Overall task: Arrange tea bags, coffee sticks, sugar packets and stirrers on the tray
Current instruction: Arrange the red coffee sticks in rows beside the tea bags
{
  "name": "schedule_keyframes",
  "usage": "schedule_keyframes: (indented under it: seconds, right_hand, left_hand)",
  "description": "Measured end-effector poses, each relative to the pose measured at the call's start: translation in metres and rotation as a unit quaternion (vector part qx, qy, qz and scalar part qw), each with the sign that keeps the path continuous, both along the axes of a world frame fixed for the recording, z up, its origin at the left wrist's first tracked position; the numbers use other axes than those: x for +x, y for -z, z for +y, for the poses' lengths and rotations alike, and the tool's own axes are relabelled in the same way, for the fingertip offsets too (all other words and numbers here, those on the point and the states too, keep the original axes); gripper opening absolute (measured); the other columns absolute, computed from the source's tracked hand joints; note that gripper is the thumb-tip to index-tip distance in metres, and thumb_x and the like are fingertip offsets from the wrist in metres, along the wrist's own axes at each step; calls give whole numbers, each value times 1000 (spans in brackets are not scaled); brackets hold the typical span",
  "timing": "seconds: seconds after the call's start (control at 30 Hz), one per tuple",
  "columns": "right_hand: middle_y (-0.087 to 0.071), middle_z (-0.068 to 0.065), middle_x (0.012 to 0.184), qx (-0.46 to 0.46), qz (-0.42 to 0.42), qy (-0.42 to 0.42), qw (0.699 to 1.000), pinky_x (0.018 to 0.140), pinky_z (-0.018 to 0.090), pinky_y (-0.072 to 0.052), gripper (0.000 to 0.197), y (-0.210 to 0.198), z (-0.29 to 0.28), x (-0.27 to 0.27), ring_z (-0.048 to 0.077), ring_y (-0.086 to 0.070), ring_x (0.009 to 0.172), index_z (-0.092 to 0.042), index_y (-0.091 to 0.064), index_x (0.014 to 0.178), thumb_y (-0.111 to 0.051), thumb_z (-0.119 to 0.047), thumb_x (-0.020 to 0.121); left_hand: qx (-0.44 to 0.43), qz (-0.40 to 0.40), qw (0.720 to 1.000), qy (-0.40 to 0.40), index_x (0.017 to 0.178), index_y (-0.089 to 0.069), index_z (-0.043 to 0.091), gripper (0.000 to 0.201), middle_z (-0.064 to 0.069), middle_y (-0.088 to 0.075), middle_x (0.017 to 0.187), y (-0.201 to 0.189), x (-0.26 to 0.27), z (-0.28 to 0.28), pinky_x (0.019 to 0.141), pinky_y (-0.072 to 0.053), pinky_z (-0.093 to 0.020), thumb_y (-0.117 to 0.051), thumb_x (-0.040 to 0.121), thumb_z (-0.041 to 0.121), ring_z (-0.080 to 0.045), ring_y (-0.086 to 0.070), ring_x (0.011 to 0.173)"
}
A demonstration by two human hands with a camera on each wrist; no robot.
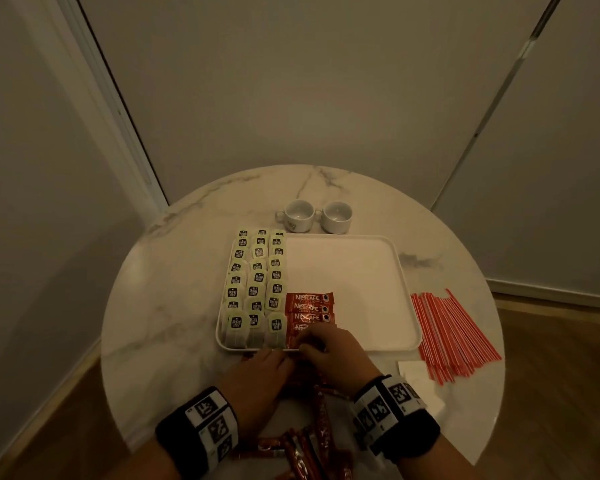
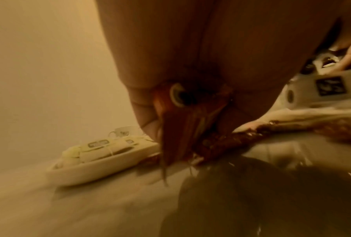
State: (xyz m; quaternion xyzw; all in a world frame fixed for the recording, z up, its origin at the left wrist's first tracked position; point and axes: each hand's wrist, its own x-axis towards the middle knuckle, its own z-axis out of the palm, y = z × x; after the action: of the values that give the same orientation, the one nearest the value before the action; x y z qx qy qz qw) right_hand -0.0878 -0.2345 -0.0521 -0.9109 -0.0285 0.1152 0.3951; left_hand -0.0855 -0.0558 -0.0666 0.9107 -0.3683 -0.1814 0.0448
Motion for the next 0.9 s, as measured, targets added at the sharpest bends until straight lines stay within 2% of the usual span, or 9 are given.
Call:
schedule_keyframes:
  seconds: [0.13,0.3,0.47,0.53,0.57,0.63,0.7,0.83,0.9]
  right_hand:
    - [-65,-9,99,140,50,64,987,88,31,-52,16,-9,-6,-1,6,-62,92,-28,-62,106,-48,-32,99]
    - [-63,-8,115,295,118,53,947,87,26,-54,28,-32,-1,10,11,-62,105,-34,-52,127,-41,-33,101]
    - [-65,-6,87,309,69,74,946,64,21,-49,19,-41,-1,28,7,-63,71,-29,-61,98,-55,-11,94]
    - [-68,-1,90,343,70,94,932,68,28,-53,20,-41,-2,34,15,-67,76,-25,-64,98,-59,-7,91]
    - [-69,2,94,361,72,101,924,72,32,-55,24,-40,-3,36,21,-69,80,-23,-64,104,-61,-5,89]
    - [-70,6,95,381,80,107,915,73,32,-56,31,-39,-6,41,22,-69,81,-16,-62,111,-64,1,85]
    - [-69,10,91,393,80,112,909,71,29,-54,27,-37,-8,45,20,-66,77,-10,-62,107,-64,5,84]
    - [-66,11,86,497,101,106,856,67,30,-52,25,-37,-15,50,21,-63,74,-5,-60,106,-64,2,82]
    - [-64,12,89,519,131,57,843,72,35,-53,32,-37,-19,53,24,-62,78,-7,-58,110,-63,2,79]
  left_hand:
    - [-111,92,986,-82,130,-41,21,40,4,-46,129,-26,17,0,92,-35,-16,-50,91,22,-6,-43,109]
    - [-197,225,936,-188,112,-42,34,23,11,-56,112,-45,39,-10,87,-48,-23,-48,93,22,-6,-55,99]
    - [-356,394,788,-311,120,-48,24,28,-17,-64,98,-61,51,-17,75,-54,-42,-49,95,12,-27,-64,77]
    - [-410,456,716,-333,121,-49,21,30,-27,-64,100,-67,53,-19,80,-51,-53,-56,93,12,-44,-62,85]
    - [-431,467,696,-334,121,-50,20,32,-23,-67,98,-67,54,-19,80,-53,-53,-60,91,12,-44,-63,85]
    - [-456,466,682,-331,116,-53,15,27,-10,-70,79,-67,55,-18,59,-57,-36,-59,91,9,-26,-66,63]
    - [-475,472,660,-341,106,-53,10,15,-7,-65,72,-65,57,-16,43,-47,-25,-56,92,6,-15,-55,45]
    - [-485,491,640,-338,94,-56,2,7,-9,-65,68,-62,64,-13,37,-41,-20,-55,91,9,-13,-49,38]
    - [-493,535,598,-335,86,-53,-1,13,-3,-60,53,-66,66,-14,34,-36,-17,-50,94,9,-9,-43,32]
